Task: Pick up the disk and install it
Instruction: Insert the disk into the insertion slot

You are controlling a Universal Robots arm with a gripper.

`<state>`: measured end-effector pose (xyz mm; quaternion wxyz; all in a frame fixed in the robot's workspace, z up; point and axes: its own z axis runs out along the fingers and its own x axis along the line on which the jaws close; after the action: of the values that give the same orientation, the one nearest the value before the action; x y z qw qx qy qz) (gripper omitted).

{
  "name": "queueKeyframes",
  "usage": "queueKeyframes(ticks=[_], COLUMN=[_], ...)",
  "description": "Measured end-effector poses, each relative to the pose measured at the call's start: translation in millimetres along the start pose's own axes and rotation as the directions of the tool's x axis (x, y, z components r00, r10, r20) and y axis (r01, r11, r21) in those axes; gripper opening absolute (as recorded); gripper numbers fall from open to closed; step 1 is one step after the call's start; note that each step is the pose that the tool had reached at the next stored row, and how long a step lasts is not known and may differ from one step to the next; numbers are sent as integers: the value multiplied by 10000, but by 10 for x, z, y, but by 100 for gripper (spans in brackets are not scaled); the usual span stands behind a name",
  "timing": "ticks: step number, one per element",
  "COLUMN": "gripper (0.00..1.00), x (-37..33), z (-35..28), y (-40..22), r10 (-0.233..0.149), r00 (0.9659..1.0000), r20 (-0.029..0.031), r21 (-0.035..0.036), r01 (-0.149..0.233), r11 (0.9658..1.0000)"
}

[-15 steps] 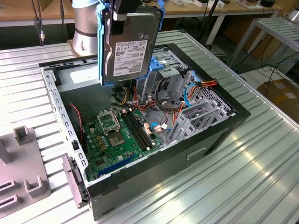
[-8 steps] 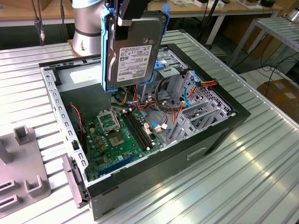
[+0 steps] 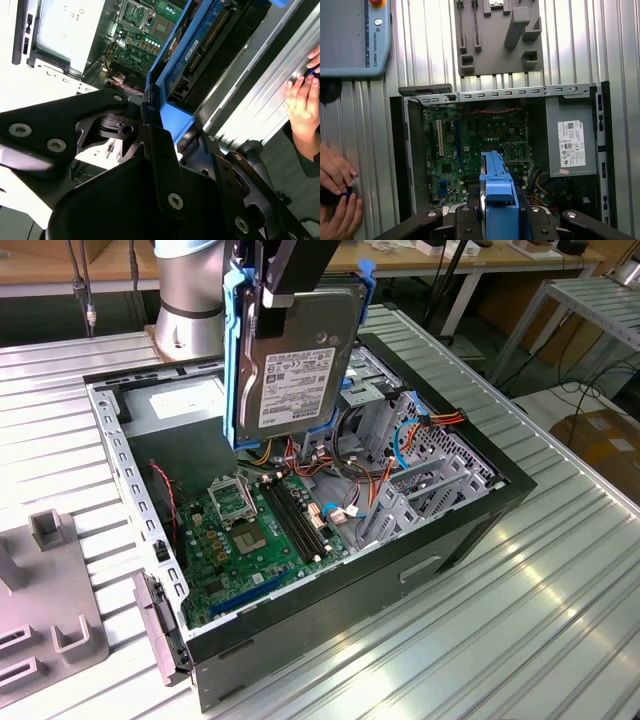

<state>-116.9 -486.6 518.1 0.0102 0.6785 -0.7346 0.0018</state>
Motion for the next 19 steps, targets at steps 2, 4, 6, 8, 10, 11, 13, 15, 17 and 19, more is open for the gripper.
queueKeyframes(ticks=[2, 4, 6, 8, 10, 11, 13, 15, 17, 19], gripper=[37, 37, 37, 37, 37, 37, 37, 37, 37, 37], x=[26, 55, 93, 124, 146, 152, 155, 156, 156, 157], z=[1, 3, 6, 9, 12, 13, 14, 13, 13, 13], y=[-2, -5, -11, -16, -24, -28, -30, -31, -31, -32], r10=[0, 1, 1, 1, 1, 1, 2, 1, 1, 1], r00=[10000, 10000, 10000, 10000, 10000, 10000, 10000, 10000, 10000, 10000], r20=[-17, -35, -42, -47, -50, -51, -52, -52, -52, -52], r21=[1, 3, 4, 4, 4, 4, 4, 4, 4, 4], r01=[0, -1, -1, -1, -1, -1, -2, -1, -1, -1], r11=[10000, 10000, 10000, 10000, 10000, 10000, 10000, 10000, 10000, 10000])
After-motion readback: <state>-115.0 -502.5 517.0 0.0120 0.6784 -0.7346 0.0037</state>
